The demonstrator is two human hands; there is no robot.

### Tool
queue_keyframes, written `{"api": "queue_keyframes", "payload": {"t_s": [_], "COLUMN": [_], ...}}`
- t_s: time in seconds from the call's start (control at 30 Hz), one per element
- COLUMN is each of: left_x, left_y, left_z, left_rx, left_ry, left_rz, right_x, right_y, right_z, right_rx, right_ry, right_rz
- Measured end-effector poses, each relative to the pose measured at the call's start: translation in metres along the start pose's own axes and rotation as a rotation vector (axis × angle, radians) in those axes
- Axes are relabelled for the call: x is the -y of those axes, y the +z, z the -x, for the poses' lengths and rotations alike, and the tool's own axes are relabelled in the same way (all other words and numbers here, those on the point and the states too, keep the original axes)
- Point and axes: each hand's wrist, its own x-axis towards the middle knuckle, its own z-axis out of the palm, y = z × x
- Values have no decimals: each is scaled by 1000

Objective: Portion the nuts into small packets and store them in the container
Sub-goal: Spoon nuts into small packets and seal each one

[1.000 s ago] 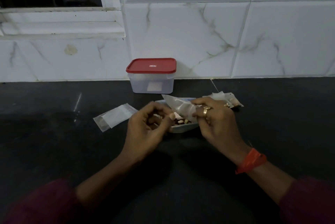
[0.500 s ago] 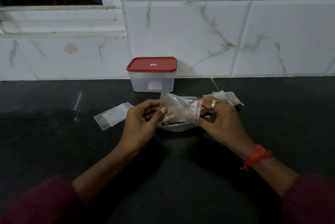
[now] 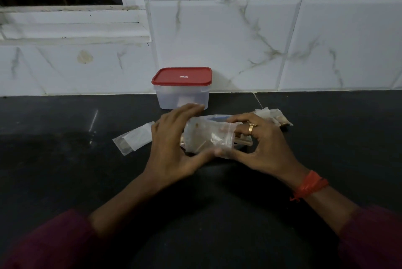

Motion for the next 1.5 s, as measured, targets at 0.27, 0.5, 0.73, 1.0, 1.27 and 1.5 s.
{"api": "queue_keyframes", "payload": {"t_s": [0.27, 0.5, 0.73, 1.0, 1.27, 1.5], "left_x": [7, 8, 21, 30, 40, 42], "left_y": [3, 2, -4, -9, -8, -6], "left_z": [1, 4, 0, -6, -9, -8], "left_rx": [153, 125, 81, -15, -32, 13], "left_ry": [247, 182, 17, -210, -302, -295], "left_rz": [-388, -312, -260, -19, 68, 96], "right_x": [10, 9, -5, -15, -12, -2], "right_y": [6, 7, -11, -21, -14, 9], "right_z": [1, 0, -2, -5, -5, -1], "right_rx": [128, 86, -154, 181, 21, -50], "right_ry": [-114, -95, 79, 292, 327, 234], "right_rz": [121, -45, 285, 390, 22, -213]}}
